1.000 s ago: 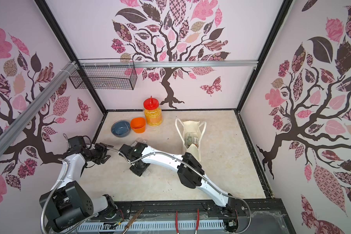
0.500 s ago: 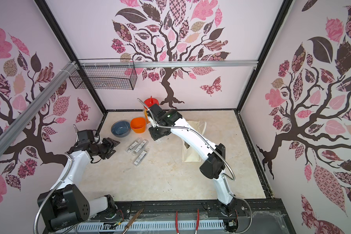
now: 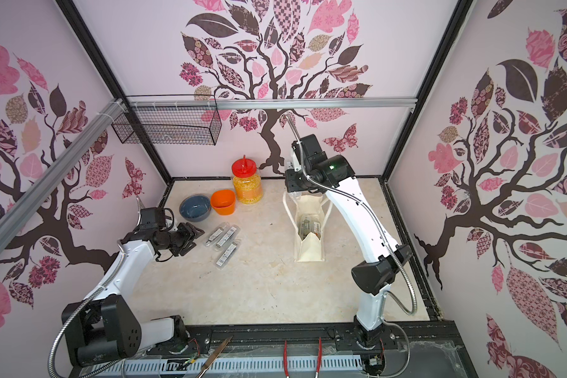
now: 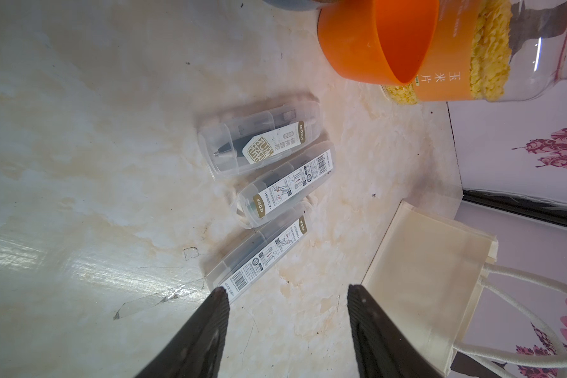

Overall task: Put the compass set into the canvas bag
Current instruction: Place the compass set in the canvas bag.

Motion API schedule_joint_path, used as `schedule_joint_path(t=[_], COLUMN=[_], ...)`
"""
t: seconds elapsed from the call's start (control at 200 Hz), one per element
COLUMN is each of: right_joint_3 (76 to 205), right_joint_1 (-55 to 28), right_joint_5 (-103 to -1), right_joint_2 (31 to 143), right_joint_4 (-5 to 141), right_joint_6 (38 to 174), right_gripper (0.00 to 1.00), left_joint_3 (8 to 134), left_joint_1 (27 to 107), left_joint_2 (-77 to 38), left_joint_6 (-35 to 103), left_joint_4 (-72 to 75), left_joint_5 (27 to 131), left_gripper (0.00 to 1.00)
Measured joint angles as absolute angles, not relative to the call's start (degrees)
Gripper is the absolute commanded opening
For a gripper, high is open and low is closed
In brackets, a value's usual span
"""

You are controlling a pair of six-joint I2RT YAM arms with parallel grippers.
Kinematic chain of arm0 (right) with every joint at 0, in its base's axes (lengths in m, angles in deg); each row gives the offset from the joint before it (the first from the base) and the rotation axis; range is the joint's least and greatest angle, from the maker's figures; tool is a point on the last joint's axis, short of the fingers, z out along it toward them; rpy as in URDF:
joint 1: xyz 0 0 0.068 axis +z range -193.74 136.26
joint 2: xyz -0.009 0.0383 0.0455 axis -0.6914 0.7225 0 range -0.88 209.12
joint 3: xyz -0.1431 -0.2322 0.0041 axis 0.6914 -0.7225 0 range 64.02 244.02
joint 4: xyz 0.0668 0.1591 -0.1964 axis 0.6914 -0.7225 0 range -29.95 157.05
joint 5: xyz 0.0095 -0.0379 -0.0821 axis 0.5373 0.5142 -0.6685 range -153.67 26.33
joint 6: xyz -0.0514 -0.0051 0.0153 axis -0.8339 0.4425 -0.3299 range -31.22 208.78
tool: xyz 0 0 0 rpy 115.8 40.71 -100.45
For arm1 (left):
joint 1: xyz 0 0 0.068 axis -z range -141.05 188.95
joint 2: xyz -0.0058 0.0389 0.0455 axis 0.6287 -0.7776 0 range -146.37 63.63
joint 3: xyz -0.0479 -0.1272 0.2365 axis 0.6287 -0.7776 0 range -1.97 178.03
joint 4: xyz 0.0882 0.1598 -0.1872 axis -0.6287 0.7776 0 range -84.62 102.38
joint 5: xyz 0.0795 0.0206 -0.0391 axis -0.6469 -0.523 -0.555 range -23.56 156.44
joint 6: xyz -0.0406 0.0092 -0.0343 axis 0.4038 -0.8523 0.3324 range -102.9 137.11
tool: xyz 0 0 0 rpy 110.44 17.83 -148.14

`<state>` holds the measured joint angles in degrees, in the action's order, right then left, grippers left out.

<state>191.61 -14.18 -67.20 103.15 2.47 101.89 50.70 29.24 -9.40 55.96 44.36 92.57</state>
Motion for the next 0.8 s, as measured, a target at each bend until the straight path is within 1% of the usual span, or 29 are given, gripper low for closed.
schedule_joint_path(t=[0.155,0.395,0.795], right_joint_3=[180.9,165.7,157.1], right_joint_1=[-16.5,-16.8,-16.9], right_joint_5=[-69.9,-71.7,-73.4], right_joint_2=[100.5,100.3,100.3], right_joint_4=[4.3,7.7,13.2], right_joint_6=[102.3,103.8,104.9], right_gripper=[0.50,0.50,0.50], left_joint_3=[50.6,49.5,47.8], left_joint_1=[29.2,29.3,29.3], left_joint_2=[-9.4,-9.1,-8.4], left_joint_6=[55.9,55.9,55.7], left_joint_4=[44.1,43.9,43.8], left_joint_5=[92.6,92.6,92.7], left_gripper=[0.62,0.62,0.62])
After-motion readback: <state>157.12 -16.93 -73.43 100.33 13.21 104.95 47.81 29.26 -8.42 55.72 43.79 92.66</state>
